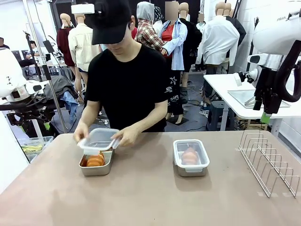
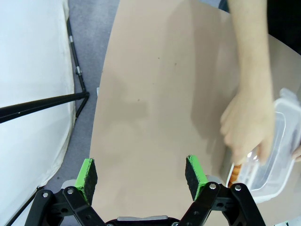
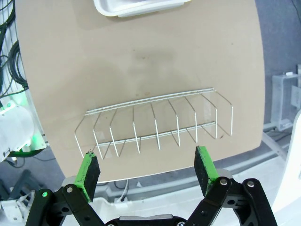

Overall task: Place the bread in airtight containers.
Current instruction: Release when the human grabs the Airtight Container lid.

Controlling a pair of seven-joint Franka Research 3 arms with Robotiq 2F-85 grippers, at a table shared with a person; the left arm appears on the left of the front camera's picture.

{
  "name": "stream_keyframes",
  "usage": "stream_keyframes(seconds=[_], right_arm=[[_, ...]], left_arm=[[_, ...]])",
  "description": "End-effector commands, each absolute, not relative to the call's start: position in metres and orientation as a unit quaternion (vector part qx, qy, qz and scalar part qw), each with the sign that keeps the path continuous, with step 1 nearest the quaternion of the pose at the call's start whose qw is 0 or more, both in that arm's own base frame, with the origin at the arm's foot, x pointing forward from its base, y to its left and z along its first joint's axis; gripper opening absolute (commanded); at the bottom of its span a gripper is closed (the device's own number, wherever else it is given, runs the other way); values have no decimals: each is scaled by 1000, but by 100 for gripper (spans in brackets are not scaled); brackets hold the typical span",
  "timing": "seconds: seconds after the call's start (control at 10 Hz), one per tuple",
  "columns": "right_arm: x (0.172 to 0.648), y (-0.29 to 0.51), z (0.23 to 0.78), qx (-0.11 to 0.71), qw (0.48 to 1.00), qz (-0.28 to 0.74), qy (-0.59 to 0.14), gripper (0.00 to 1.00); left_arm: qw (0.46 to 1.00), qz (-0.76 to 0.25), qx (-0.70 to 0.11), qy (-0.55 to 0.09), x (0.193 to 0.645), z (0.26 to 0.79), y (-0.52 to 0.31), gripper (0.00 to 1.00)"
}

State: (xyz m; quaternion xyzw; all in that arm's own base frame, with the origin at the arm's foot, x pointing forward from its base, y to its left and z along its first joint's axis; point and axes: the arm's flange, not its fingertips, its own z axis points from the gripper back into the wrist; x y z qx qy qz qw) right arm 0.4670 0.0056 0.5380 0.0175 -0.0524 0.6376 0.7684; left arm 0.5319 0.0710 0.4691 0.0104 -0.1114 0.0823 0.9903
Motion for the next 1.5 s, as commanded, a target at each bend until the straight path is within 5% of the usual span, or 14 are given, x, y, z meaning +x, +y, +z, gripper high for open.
stream_keyframes(seconds=[0.0,1.4], right_arm=[[469,6,540,11,770,636,-48,100],[469,6,540,11,770,636,-48,100]], left_arm=[[990,86,10,-110,531,470,72,97],[990,86,10,-110,531,470,72,97]])
